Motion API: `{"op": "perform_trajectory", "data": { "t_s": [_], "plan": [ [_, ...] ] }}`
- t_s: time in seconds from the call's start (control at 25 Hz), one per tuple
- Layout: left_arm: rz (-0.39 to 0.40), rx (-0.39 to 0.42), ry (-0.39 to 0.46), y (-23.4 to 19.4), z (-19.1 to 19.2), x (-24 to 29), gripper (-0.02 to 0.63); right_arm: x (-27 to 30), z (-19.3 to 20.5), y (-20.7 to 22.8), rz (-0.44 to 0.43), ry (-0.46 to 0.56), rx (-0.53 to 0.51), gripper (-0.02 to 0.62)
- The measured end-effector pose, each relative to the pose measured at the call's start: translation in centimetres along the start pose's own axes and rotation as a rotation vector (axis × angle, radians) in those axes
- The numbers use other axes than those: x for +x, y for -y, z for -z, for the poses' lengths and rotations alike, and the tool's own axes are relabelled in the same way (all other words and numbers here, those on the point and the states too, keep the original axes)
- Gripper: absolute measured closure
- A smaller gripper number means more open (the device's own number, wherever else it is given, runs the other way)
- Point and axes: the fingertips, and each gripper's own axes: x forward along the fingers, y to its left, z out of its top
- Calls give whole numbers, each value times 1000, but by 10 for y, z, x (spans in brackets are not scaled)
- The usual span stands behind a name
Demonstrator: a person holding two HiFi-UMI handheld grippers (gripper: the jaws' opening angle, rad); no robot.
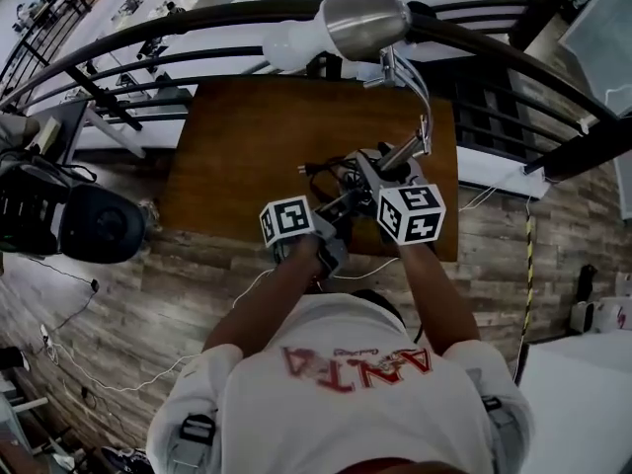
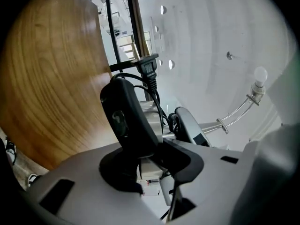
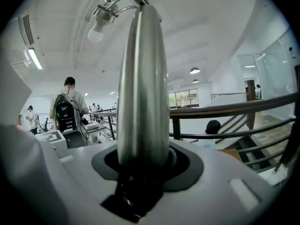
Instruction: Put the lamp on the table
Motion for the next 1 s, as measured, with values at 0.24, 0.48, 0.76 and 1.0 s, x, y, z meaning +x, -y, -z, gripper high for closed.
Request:
{"op": "perform_trajectory", "data": {
  "t_s": [0.24,0.48,0.76,1.0],
  "plan": [
    [7,5,-89,-11,-40,17,468,37,-5,21,89,2,36,408],
    [25,2,-128,-15,-61,57,468,58,-12,61,134,5,35,408],
    [26,-3,-115,-36,-85,111,468,91,-6,114,131,-4,36,408],
    [29,-29,-86,-57,-106,163,468,124,2,165,105,-33,22,408]
  ]
}}
